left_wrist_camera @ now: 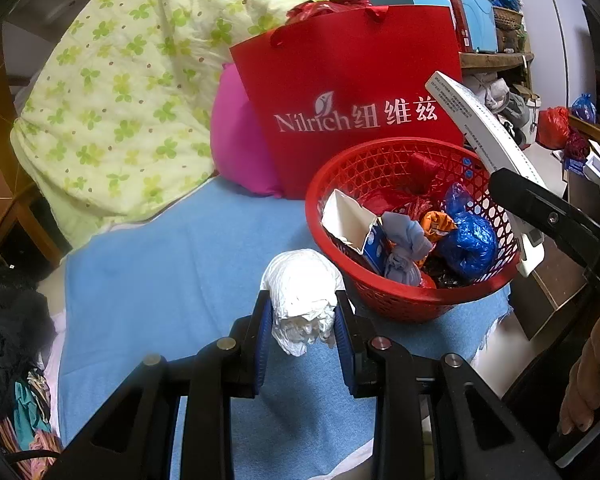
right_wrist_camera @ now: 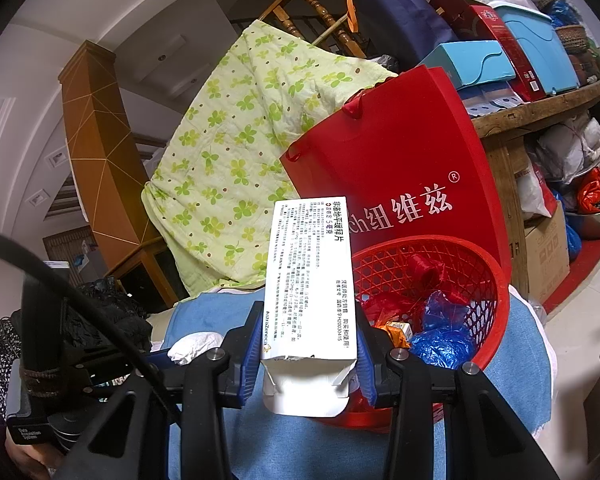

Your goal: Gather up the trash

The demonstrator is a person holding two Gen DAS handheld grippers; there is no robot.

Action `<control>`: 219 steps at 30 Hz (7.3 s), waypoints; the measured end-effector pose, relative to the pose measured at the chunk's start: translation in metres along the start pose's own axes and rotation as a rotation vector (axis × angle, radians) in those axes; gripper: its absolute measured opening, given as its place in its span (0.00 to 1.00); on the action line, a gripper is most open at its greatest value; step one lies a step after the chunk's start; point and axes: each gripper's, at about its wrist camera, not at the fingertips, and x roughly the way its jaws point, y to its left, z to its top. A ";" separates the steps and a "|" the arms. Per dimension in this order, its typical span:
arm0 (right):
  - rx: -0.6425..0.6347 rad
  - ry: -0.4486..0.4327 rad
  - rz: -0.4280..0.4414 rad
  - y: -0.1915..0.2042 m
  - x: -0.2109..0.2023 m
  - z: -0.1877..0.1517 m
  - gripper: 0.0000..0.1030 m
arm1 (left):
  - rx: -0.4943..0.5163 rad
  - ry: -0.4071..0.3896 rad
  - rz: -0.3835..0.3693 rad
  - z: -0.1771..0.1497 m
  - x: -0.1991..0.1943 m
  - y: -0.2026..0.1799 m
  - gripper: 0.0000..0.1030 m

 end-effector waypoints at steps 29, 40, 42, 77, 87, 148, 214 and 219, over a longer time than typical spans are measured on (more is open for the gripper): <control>-0.001 -0.002 -0.001 -0.001 0.000 0.001 0.41 | 0.017 0.007 -0.010 0.002 0.003 -0.007 0.30; 0.002 -0.003 0.000 -0.002 0.000 0.002 0.41 | 0.020 0.012 -0.015 0.000 0.006 -0.011 0.30; 0.003 -0.004 -0.002 -0.002 0.000 0.002 0.41 | 0.018 0.016 -0.018 0.000 0.007 -0.012 0.30; 0.034 -0.004 -0.049 -0.008 -0.003 0.002 0.41 | 0.031 -0.001 -0.038 0.013 0.018 -0.017 0.31; 0.201 0.028 -0.094 -0.047 0.033 0.023 0.58 | -0.066 -0.069 -0.297 0.079 0.056 -0.002 0.49; -0.419 0.495 -0.284 0.244 0.389 -0.137 0.71 | -0.848 0.067 0.212 -0.241 0.043 0.365 0.83; -0.266 0.106 -0.392 0.099 0.027 0.051 0.74 | -0.427 -0.051 0.274 -0.077 -0.017 0.194 0.83; -0.220 0.055 -0.415 0.082 -0.018 0.069 0.75 | -0.361 -0.142 0.229 -0.036 -0.063 0.153 0.86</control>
